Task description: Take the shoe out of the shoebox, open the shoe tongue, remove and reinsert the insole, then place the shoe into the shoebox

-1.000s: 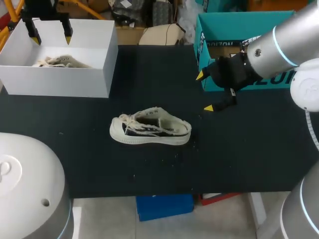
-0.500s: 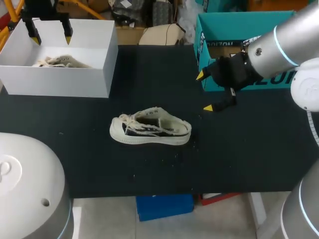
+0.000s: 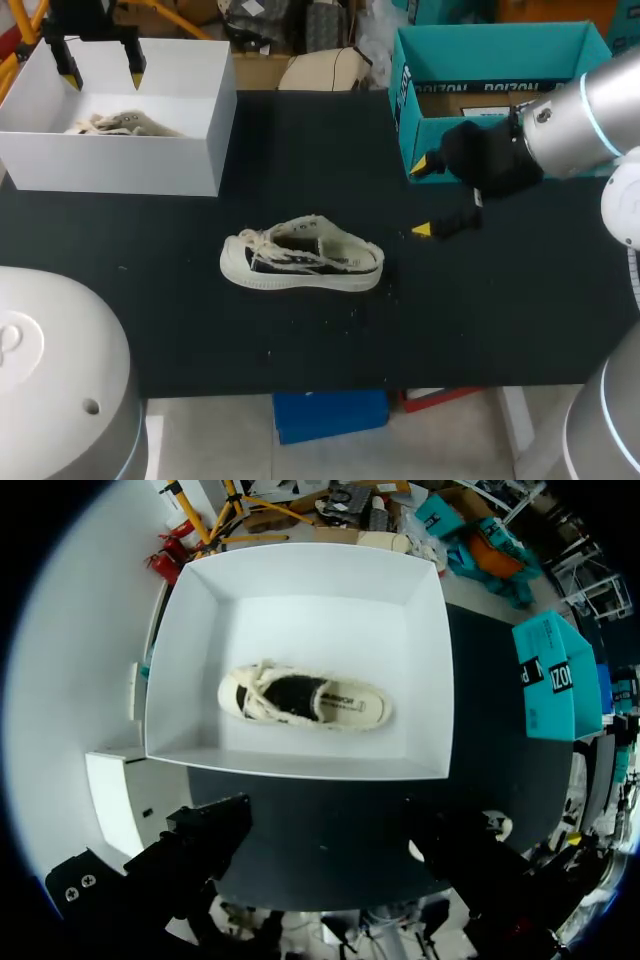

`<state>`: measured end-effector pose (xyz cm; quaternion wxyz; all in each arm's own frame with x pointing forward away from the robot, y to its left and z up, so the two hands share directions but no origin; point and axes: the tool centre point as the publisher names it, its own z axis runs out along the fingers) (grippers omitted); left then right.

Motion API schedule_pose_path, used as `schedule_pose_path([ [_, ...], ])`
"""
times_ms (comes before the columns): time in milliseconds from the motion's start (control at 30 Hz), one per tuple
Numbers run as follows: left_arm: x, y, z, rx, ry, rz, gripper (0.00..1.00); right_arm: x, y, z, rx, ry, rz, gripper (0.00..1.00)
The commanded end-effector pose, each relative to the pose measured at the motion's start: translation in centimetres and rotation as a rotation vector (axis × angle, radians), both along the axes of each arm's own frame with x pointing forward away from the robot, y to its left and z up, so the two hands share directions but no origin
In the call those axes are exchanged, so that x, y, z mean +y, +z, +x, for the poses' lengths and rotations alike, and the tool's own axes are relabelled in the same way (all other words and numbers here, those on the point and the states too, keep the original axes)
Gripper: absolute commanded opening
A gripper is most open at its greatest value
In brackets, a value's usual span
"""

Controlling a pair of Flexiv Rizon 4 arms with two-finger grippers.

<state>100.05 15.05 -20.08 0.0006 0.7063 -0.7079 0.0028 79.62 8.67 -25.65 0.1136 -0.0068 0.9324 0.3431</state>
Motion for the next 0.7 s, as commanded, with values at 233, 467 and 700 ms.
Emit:
schedule_pose_path([
  [233, 0.0, 0.0, 0.0, 0.001, 0.001, 0.002, 1.0, 3.8, -5.2, 0.9, 0.043, -0.099, 0.115, 1.0],
  [467, 0.0, 0.0, 0.0, 0.001, 0.001, 0.002, 1.0, 5.0, -8.3, 0.8, 0.051, -0.163, 0.19, 1.0],
  [700, 0.0, 0.0, 0.0, 0.001, 0.001, 0.002, 1.0, 5.7, -10.4, 0.6, 0.05, -0.193, 0.213, 1.0],
])
